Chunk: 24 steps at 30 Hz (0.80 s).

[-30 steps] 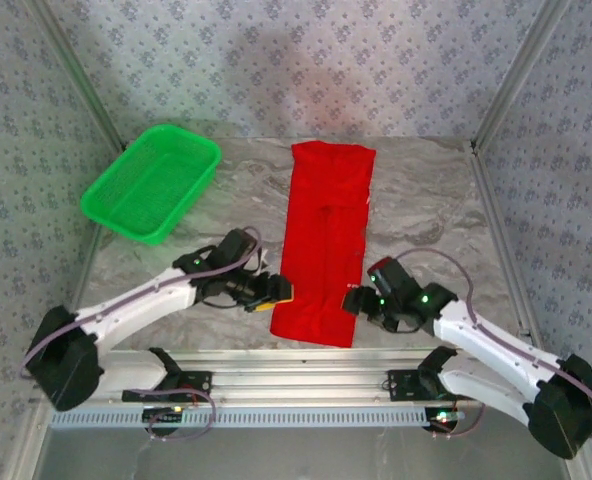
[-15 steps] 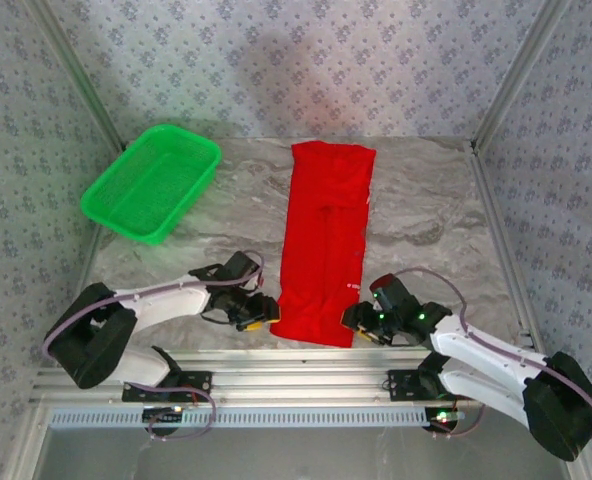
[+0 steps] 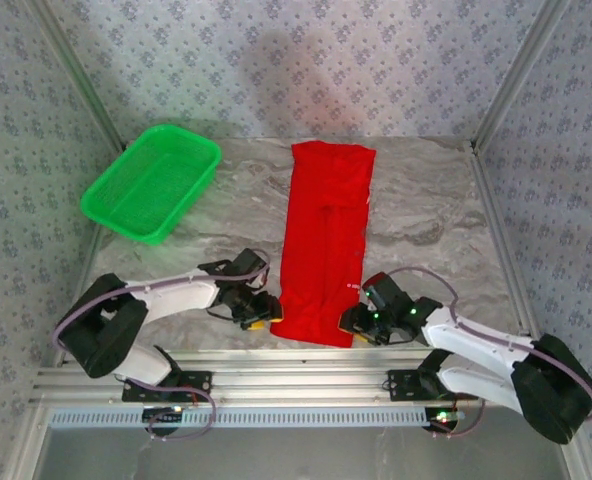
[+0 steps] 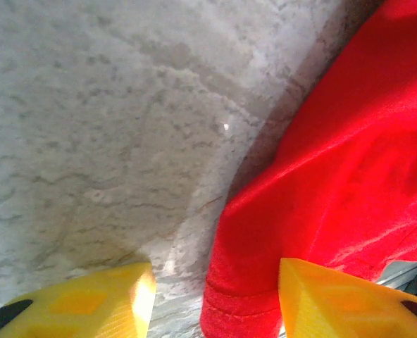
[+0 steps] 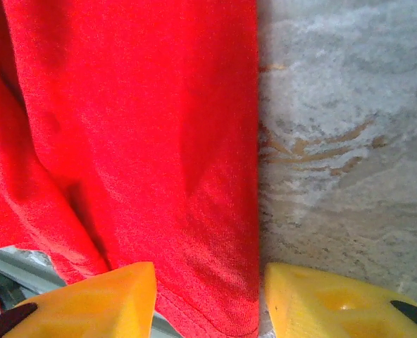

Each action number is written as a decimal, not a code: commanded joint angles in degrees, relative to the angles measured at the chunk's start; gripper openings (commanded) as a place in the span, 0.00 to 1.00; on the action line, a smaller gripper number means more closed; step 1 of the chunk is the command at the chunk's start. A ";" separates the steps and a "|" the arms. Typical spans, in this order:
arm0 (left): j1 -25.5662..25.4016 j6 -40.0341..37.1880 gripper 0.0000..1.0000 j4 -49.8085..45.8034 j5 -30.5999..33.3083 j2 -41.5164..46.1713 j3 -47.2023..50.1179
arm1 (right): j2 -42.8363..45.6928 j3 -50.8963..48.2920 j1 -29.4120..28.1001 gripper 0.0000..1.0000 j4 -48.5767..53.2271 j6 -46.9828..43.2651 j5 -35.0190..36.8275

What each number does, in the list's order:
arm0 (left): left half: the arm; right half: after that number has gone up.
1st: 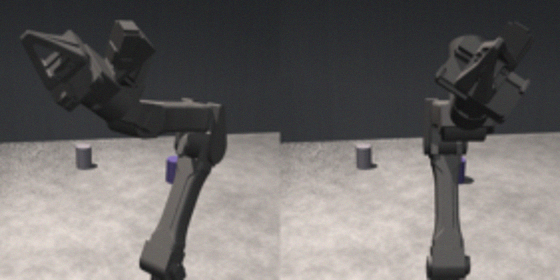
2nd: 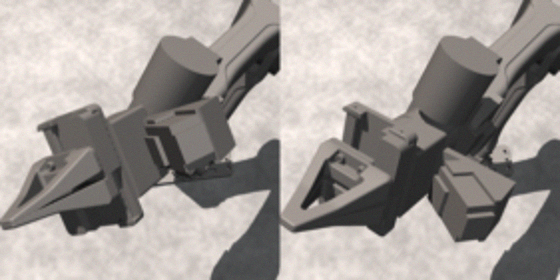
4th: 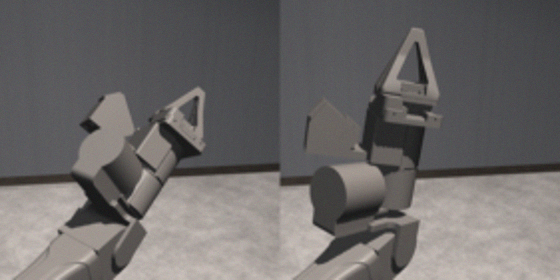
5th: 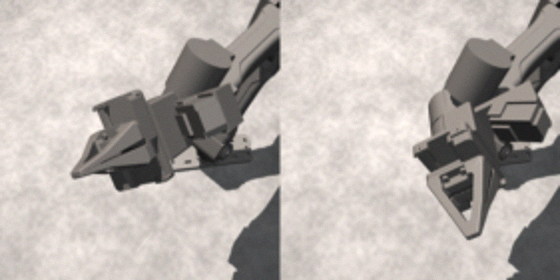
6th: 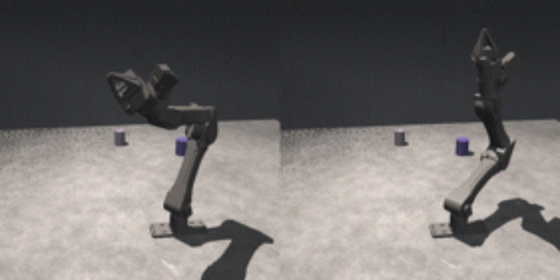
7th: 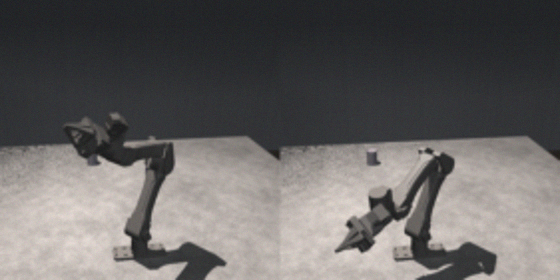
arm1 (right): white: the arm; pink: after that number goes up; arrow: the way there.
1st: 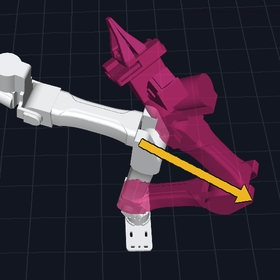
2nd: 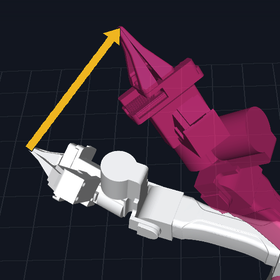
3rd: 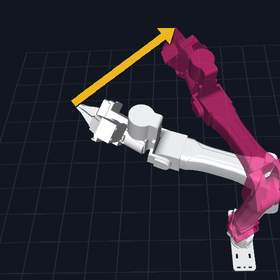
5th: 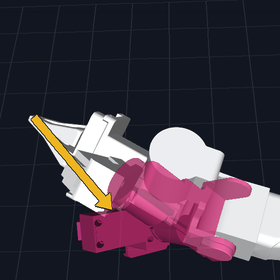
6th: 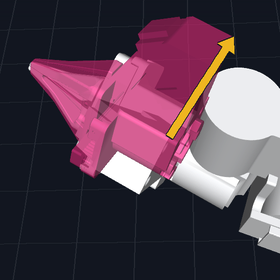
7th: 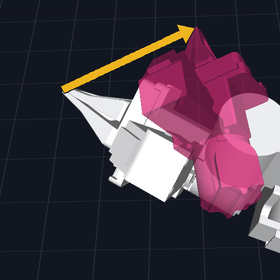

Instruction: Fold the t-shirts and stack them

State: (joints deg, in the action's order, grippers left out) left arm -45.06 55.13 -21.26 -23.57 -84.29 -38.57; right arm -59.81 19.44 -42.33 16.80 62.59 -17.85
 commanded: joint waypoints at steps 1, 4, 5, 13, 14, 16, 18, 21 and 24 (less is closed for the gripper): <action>-3.50 1.22 0.47 12.60 -3.86 -4.08 -2.04 | -5.40 0.38 -2.91 0.44 -5.73 -0.32 -2.73; -4.57 1.23 0.41 12.46 -3.93 -5.66 -4.43 | -8.10 2.66 -3.54 0.32 -4.62 -1.33 -2.54; -4.81 1.05 0.37 11.86 -3.94 -6.26 -5.34 | -8.68 3.52 -3.56 0.28 -4.20 -1.70 -2.54; -5.22 -1.19 0.05 3.57 -2.03 -3.68 -7.21 | -7.17 8.21 -3.29 0.04 4.32 -3.19 -2.37; -5.22 -1.56 0.02 1.84 -1.64 -2.84 -7.26 | -6.48 8.57 -3.20 0.02 5.63 -3.14 -2.37; -5.30 -1.65 0.00 -0.52 -0.93 -0.61 -6.93 | -4.77 9.41 -3.12 0.00 8.12 -3.04 -2.27; -5.30 -1.37 0.00 -2.05 -0.27 2.05 -5.97 | -2.80 10.08 -3.09 0.00 10.72 -2.95 -2.13; -5.35 -0.74 0.00 -3.86 0.18 5.17 -4.65 | -0.14 10.43 -3.03 0.00 13.26 -2.31 -2.45; -5.65 0.42 0.00 -4.94 0.32 7.80 -3.64 | 2.45 10.91 -3.02 0.00 15.53 -1.38 -2.72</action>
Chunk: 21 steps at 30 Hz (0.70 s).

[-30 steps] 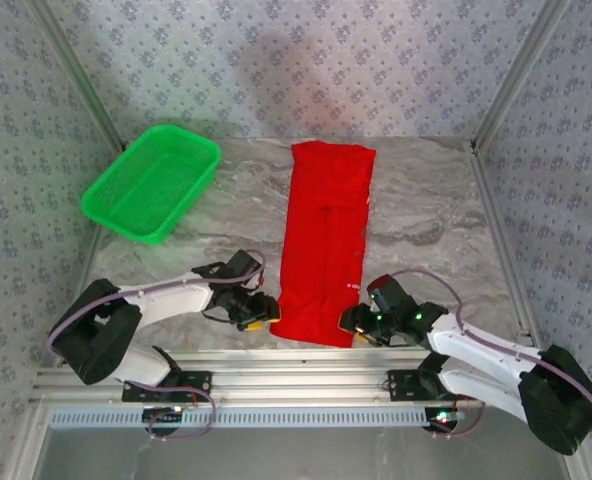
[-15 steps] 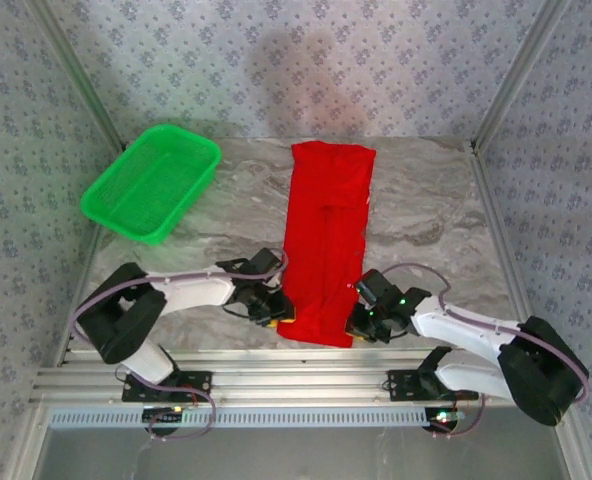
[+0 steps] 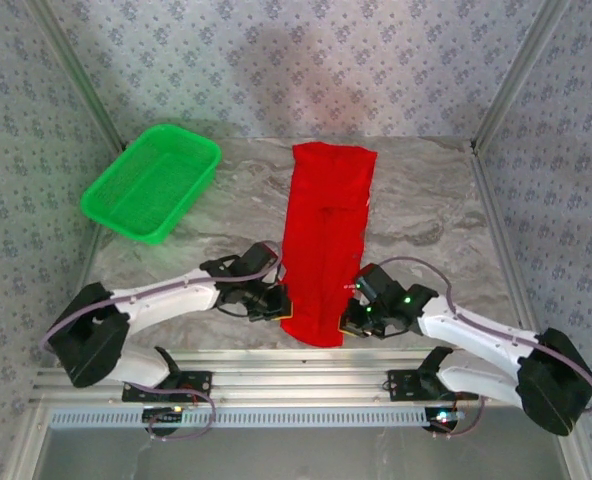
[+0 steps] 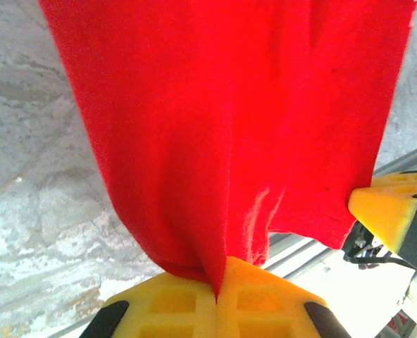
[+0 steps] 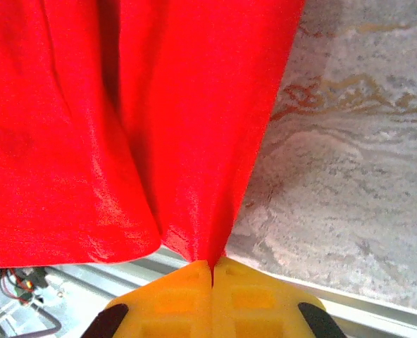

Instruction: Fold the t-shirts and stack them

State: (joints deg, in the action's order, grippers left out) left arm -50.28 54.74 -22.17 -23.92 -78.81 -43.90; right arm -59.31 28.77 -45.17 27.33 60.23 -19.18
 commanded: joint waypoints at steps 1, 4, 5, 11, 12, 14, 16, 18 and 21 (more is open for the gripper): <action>-0.60 1.24 0.00 -4.31 0.72 3.09 1.85 | 2.61 1.79 -0.21 0.00 5.69 1.28 -1.51; -1.39 2.40 0.00 -5.69 1.47 5.87 2.16 | 4.97 2.84 -0.40 0.00 8.94 2.16 -1.50; -1.48 2.71 0.00 -6.01 1.72 6.68 2.15 | 5.52 3.18 -0.53 0.00 9.78 2.26 -1.42; -0.06 2.10 0.00 -9.63 4.17 8.65 -2.31 | 7.45 6.94 1.03 0.00 13.30 2.47 -1.22; 0.99 1.73 0.00 -9.87 3.91 8.27 -3.97 | 7.16 8.17 2.59 0.00 13.66 1.56 -1.60; 3.35 0.83 0.00 -9.52 3.05 7.05 -7.10 | 5.89 10.75 5.83 0.00 13.97 -0.95 -2.94; 6.22 -0.99 0.00 -9.46 1.73 4.57 -11.17 | 3.58 13.70 10.69 0.00 13.84 -4.10 -4.73; 9.03 -3.23 0.00 -9.68 0.28 1.22 -15.71 | 0.38 16.61 15.60 0.00 13.33 -7.12 -6.69; 13.10 -6.86 0.00 -11.09 -1.94 -5.11 -23.89 | -6.55 22.89 22.22 0.00 12.70 -12.45 -9.53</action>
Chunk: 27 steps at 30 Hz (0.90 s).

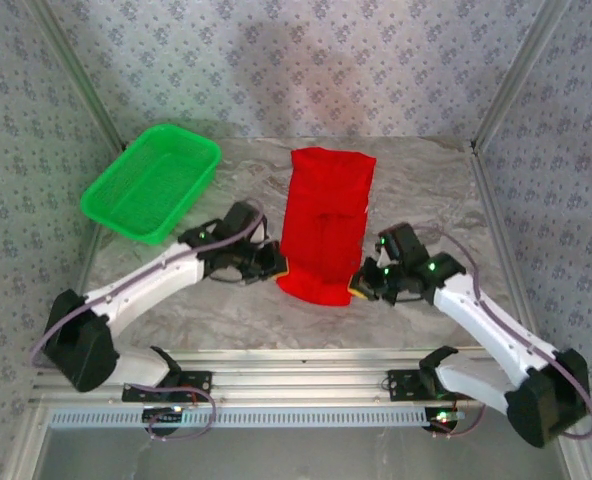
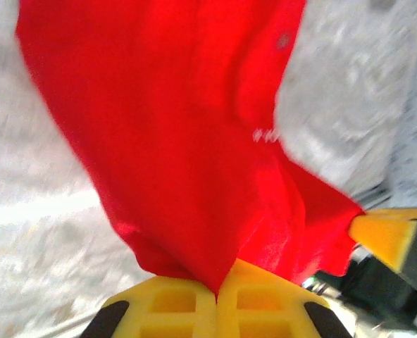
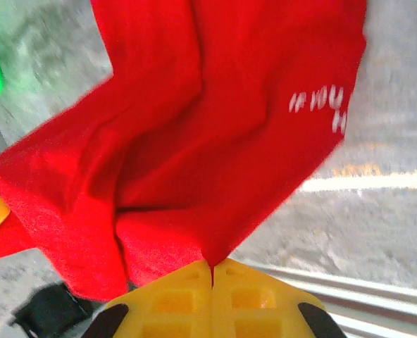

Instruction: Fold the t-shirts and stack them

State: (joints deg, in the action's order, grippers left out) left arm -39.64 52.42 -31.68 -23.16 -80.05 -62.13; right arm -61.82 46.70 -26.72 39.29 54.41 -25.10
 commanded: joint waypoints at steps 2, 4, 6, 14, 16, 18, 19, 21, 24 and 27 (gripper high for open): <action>5.02 -6.68 0.00 -2.48 -4.00 -8.30 -11.06 | -9.33 10.09 7.24 0.00 1.88 -11.28 -4.96; 7.33 -8.87 0.00 -3.64 -5.50 -13.42 -17.00 | -15.75 15.35 10.29 0.00 2.64 -15.33 -6.09; 9.10 -10.37 0.00 -4.22 -6.79 -17.97 -22.13 | -20.66 19.30 12.69 0.00 2.40 -17.61 -7.58; 14.17 -15.60 0.00 -9.76 -8.30 -34.22 -39.03 | -39.19 34.56 17.52 0.00 4.16 -23.98 -10.13; 14.85 -16.28 0.00 -10.25 -8.39 -37.36 -42.08 | -42.87 36.93 18.05 0.00 4.63 -24.97 -10.18; 15.35 -16.93 0.00 -10.97 -8.55 -40.31 -45.16 | -45.96 39.11 18.78 0.00 5.04 -25.59 -10.09; 15.54 -17.36 0.00 -11.53 -8.57 -41.97 -46.95 | -47.46 40.12 19.03 0.00 5.02 -25.69 -10.30; 15.83 -18.03 0.00 -12.46 -8.79 -45.11 -50.14 | -50.04 41.93 19.50 0.00 4.98 -25.80 -10.23; 16.18 -18.59 0.01 -13.07 -9.44 -49.58 -54.87 | -53.76 45.01 19.78 0.00 5.72 -26.10 -9.86; 16.48 -18.44 0.03 -13.39 -10.03 -53.79 -59.28 | -57.30 47.81 20.16 0.00 6.02 -25.78 -9.28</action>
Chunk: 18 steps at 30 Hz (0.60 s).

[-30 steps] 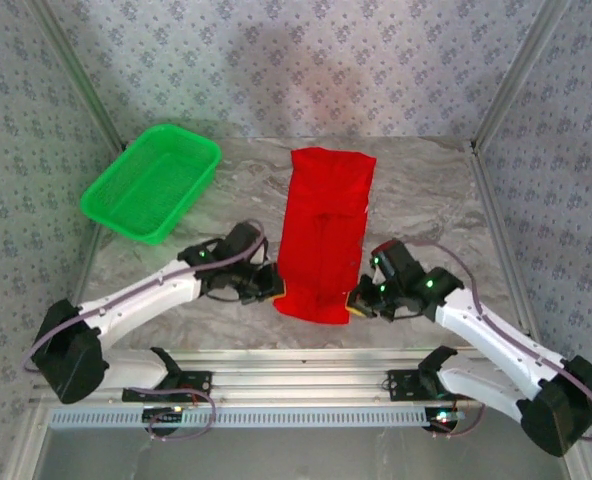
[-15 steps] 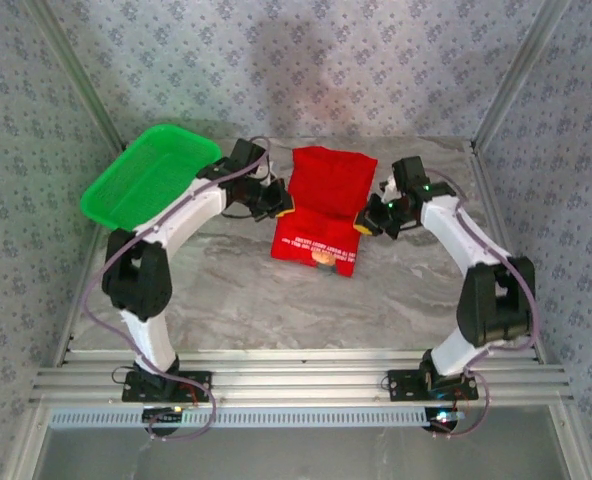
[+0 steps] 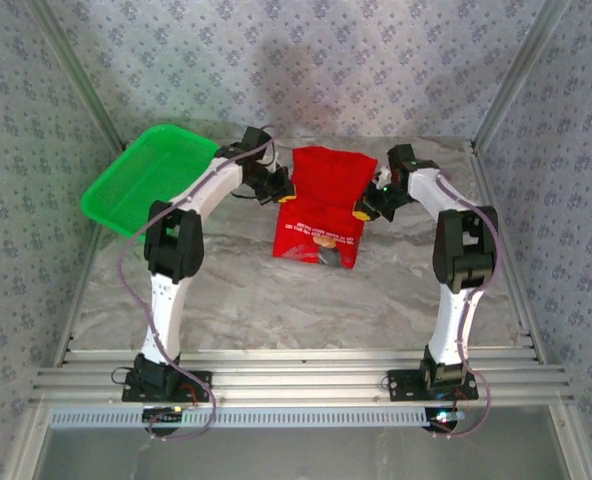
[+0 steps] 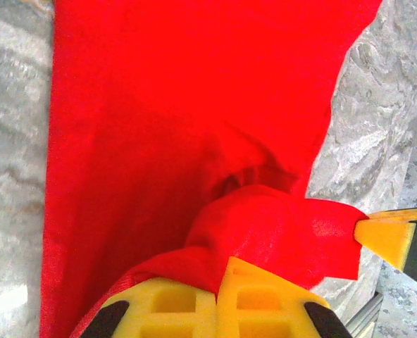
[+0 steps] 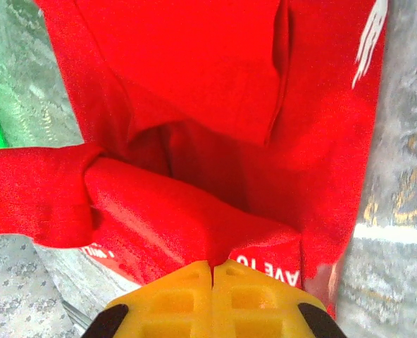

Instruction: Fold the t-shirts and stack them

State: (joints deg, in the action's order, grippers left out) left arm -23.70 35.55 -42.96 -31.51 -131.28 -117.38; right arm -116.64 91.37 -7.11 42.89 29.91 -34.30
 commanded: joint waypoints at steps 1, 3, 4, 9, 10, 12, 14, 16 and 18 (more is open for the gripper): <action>0.72 -1.32 0.04 -2.19 -2.00 -4.03 -5.77 | -3.67 4.09 0.68 0.00 2.21 -0.82 -0.19; 0.81 -0.98 0.05 -2.56 -2.58 -6.98 -9.88 | -5.88 6.69 0.94 0.01 2.15 0.05 -0.14; 0.77 -0.77 0.05 -3.08 -2.95 -8.66 -12.52 | -7.04 8.32 1.11 0.01 2.27 0.49 0.02; 0.81 0.52 0.24 -8.26 -5.31 -18.35 -28.59 | -10.86 14.39 2.31 0.36 0.97 4.37 -0.84; 0.77 1.56 0.31 -7.92 -5.51 -19.26 -30.47 | -10.91 14.66 2.69 0.43 -0.74 5.54 -1.41; 1.09 3.78 0.42 -6.87 -5.76 -19.50 -32.91 | -9.66 14.39 3.38 0.48 -4.52 8.52 -1.78; 1.64 5.23 0.51 -5.79 -5.64 -18.22 -34.02 | -6.58 13.84 3.75 0.52 -7.16 9.55 -0.75; 2.70 6.06 0.56 -5.41 -4.96 -15.90 -33.97 | -2.57 13.04 3.79 0.52 -7.05 8.57 1.42; 3.85 6.10 0.58 -6.57 -3.88 -13.55 -33.82 | 1.48 11.15 3.75 0.53 -7.55 7.85 1.76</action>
State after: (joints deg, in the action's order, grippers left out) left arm -22.00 40.23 -48.23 -35.48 -150.32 -149.34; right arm -123.37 103.04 -3.42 37.28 37.06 -33.61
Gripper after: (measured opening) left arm 0.577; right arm 0.528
